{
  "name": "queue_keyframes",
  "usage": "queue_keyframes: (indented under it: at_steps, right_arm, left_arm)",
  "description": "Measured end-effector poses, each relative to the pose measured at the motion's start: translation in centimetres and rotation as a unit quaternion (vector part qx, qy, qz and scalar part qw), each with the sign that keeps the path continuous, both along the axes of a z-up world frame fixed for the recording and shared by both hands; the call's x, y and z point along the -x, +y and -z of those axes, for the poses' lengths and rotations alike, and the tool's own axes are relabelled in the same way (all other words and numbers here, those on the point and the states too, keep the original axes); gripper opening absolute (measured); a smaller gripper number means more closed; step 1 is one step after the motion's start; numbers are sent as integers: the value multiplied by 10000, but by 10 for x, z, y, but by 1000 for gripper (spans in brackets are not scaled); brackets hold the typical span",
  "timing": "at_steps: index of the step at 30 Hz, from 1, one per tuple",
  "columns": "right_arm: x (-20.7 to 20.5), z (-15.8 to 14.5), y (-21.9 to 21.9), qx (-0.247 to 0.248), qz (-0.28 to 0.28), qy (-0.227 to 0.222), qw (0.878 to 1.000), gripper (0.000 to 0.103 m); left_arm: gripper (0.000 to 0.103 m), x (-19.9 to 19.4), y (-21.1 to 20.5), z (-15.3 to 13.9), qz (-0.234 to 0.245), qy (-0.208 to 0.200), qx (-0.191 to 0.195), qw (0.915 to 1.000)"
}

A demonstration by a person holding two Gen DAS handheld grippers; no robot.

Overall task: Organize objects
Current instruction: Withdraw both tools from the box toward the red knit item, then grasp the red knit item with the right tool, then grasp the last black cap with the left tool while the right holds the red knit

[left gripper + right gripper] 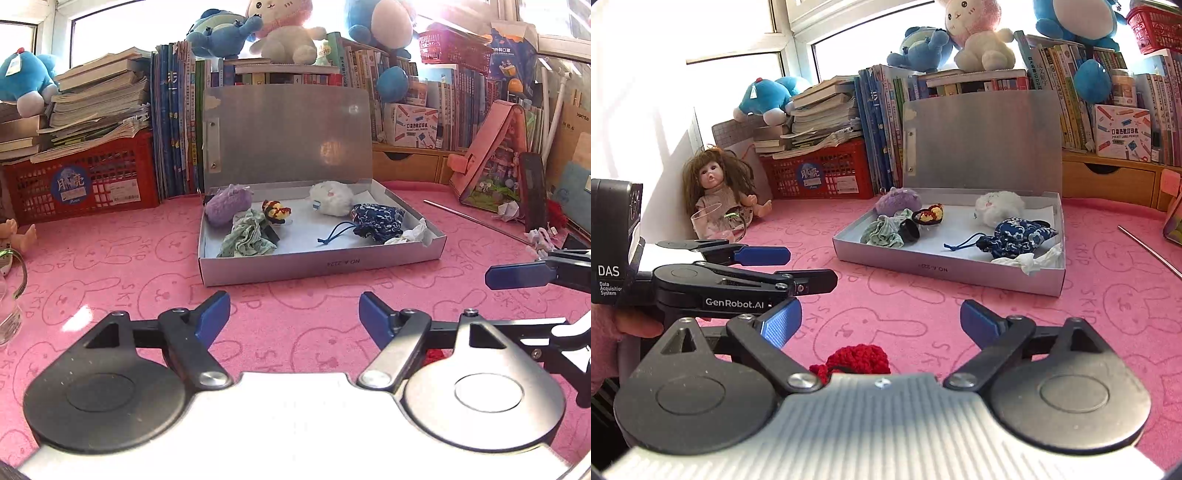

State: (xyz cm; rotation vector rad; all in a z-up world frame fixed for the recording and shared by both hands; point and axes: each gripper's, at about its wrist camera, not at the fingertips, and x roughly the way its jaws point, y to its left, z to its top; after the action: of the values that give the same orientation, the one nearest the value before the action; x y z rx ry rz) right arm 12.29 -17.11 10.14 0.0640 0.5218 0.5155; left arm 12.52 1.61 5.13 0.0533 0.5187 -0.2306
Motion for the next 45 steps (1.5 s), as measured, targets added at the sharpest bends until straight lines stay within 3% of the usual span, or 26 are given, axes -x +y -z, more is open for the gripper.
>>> queue_keyframes:
  at_steps: [6,14,19,22,29,32,37,42,45]
  right_arm:
    - [16,21,21,321,-370,84,9988,99]
    - [6,42,49,829,-565,337,9944,100]
    - [-2,41,41,675,-327,684,9948,65]
    - [-3,39,32,849,128,573,9947,62]
    - [-3,37,-11,1021,1162,496,9867,61]
    - [2,36,-23,1030,1414,447,9836,67]
    - [9,39,-33,851,1551,480,9830,77]
    - [14,43,-30,787,1601,440,9830,82]
    - [16,48,-28,761,1576,482,9834,83]
  left_arm:
    - [81,20,15,11,-161,69,-63,9998]
    - [82,20,27,17,-355,171,40,9992]
    - [82,22,28,17,-382,146,46,9992]
    - [82,34,28,17,-392,103,143,9991]
    - [82,76,10,27,-6,216,255,9994]
    - [82,94,0,35,182,301,254,9991]
    - [82,111,-15,49,436,398,59,9982]
    - [81,116,-25,58,355,294,-213,9987]
    - [80,116,-26,59,259,247,-175,9992]
